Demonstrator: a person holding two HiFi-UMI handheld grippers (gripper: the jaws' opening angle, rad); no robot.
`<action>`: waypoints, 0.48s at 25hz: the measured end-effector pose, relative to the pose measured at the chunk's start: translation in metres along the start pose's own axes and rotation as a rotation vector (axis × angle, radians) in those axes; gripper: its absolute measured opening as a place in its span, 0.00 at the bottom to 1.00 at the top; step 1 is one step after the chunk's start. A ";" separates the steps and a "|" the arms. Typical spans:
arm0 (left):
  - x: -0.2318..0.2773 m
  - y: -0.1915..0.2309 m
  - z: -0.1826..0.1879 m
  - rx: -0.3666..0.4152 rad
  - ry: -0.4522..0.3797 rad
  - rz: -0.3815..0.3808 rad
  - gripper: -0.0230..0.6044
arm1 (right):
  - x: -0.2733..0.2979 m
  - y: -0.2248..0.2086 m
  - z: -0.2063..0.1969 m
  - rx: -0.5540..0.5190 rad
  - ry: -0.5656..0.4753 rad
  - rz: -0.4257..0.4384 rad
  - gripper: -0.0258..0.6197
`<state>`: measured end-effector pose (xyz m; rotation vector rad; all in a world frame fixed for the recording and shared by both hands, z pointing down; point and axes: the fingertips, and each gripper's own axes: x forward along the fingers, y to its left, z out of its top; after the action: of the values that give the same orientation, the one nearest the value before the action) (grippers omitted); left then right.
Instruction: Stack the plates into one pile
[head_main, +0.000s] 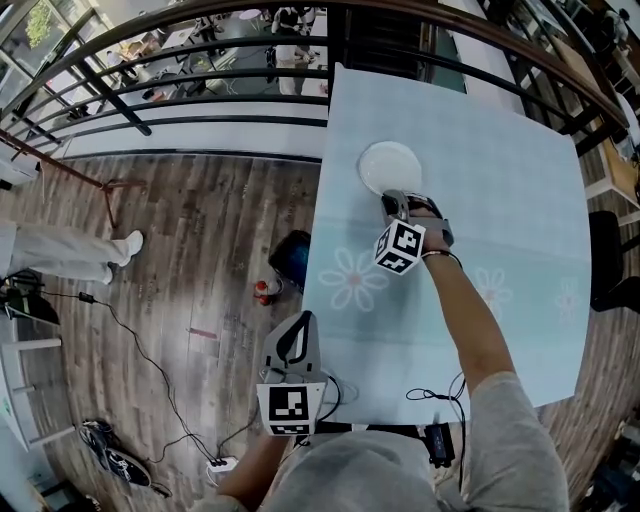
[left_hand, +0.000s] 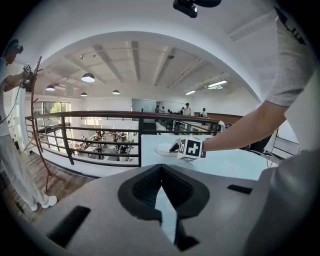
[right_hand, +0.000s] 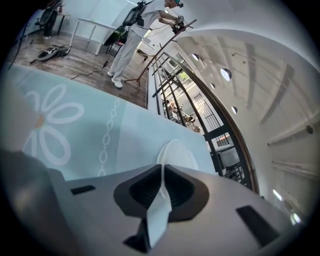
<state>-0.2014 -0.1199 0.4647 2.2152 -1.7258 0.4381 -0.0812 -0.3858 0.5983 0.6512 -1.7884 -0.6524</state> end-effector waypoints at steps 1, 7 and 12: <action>-0.001 0.001 -0.002 0.000 0.003 0.001 0.06 | 0.003 0.003 -0.002 0.032 0.007 0.005 0.09; -0.007 0.008 -0.011 0.000 0.011 0.012 0.06 | 0.001 0.007 -0.005 0.287 -0.015 0.028 0.21; -0.010 0.006 -0.010 0.000 0.006 0.007 0.06 | -0.023 0.005 -0.008 0.424 -0.049 0.009 0.23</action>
<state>-0.2097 -0.1086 0.4703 2.2066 -1.7305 0.4460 -0.0680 -0.3666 0.5887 0.9149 -1.9931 -0.2821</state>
